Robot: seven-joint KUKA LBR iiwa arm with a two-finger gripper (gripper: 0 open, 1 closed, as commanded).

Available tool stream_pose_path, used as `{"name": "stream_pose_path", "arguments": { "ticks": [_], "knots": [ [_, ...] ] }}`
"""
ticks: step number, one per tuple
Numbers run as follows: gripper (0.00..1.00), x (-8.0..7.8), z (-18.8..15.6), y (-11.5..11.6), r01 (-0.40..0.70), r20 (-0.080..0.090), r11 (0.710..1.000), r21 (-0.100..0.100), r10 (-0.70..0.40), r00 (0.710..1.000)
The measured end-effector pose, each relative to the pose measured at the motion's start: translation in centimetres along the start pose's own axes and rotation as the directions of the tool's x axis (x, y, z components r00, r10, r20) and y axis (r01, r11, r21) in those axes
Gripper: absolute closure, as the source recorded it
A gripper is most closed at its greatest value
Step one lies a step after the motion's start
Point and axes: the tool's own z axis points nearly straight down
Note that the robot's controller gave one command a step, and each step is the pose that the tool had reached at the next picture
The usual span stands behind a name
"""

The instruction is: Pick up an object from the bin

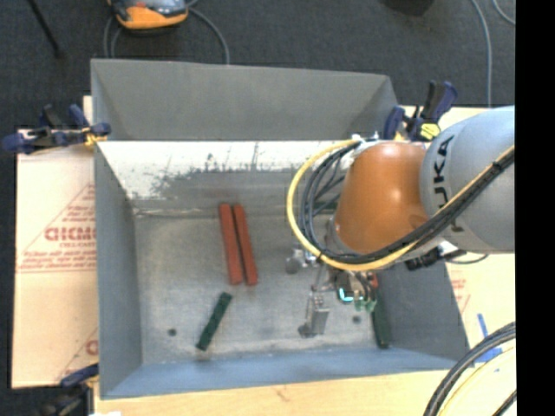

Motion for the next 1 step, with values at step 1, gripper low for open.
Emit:
{"name": "stream_pose_path", "arguments": {
  "ticks": [1],
  "knots": [
    [0.0, -0.13, -0.14, 0.01, 0.0, 0.004, 1.0, 0.0, 0.0, 1.0]
  ]
}}
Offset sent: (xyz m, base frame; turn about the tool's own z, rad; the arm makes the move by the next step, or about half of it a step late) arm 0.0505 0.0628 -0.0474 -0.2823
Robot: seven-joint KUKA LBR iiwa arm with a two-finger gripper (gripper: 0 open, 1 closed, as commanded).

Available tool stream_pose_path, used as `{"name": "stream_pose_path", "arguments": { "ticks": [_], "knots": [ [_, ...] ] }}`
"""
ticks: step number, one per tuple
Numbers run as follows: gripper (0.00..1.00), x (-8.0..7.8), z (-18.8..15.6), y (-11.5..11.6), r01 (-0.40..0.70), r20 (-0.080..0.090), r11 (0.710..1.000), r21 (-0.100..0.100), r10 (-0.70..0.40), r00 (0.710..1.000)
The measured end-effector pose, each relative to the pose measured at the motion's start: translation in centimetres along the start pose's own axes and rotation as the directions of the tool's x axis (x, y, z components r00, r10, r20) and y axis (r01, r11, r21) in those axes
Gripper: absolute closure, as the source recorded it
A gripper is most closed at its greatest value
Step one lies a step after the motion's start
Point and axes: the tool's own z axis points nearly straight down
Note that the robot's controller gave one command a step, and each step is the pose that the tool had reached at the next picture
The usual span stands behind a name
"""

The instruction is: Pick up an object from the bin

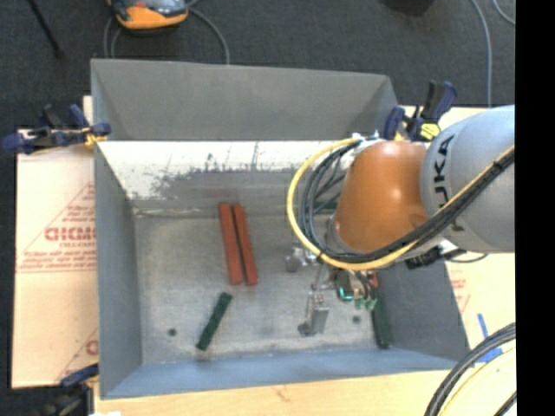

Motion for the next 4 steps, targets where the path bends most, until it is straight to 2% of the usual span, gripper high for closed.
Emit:
{"name": "stream_pose_path", "arguments": {
  "ticks": [1, 2, 3, 4],
  "knots": [
    [0.0, -2.3, 1.8, 2.3, 0.112, 0.005, 0.994, 0.004, -0.112, 0.994],
    [0.0, -3.2, 6.9, 5.3, 0.368, 0.005, 0.93, 0.002, -0.368, 0.93],
    [0.0, -4.1, 8.9, 6.5, 0.398, 0.002, 0.917, 0.002, -0.398, 0.917],
    [0.0, -1.0, 8.3, 11.2, 0.485, 0.002, 0.875, 0.002, -0.485, 0.875]
  ]
}}
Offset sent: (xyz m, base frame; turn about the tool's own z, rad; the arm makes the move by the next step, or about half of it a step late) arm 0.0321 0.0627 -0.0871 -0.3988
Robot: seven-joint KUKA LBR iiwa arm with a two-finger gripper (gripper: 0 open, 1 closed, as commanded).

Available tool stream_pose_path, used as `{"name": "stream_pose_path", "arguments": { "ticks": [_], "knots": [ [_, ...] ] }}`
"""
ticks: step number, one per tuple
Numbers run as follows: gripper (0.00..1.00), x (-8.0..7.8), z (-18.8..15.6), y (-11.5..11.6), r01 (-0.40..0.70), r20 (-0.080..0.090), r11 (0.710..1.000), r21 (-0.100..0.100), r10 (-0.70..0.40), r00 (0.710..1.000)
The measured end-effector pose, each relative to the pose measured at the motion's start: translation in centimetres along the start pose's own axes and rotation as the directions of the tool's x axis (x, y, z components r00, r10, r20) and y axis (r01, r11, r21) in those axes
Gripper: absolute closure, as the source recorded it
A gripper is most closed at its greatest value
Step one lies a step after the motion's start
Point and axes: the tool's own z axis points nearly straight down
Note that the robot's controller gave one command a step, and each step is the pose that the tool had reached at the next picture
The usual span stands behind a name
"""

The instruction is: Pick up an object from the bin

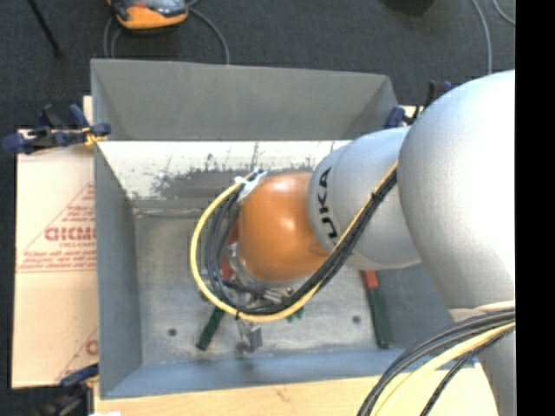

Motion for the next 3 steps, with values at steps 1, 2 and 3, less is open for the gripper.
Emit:
{"name": "stream_pose_path", "arguments": {
  "ticks": [1, 2, 3],
  "knots": [
    [1.0, -3.6, 0.4, 1.2, 0.113, -0.001, 0.994, -0.003, -0.113, 0.994],
    [1.0, -3.6, 0.4, 1.2, 0.112, -0.001, 0.994, -0.003, -0.112, 0.994],
    [1.0, -2.0, -18.7, -1.8, 0.084, 0.008, 0.996, 0.002, -0.084, 0.996]
  ]
}}
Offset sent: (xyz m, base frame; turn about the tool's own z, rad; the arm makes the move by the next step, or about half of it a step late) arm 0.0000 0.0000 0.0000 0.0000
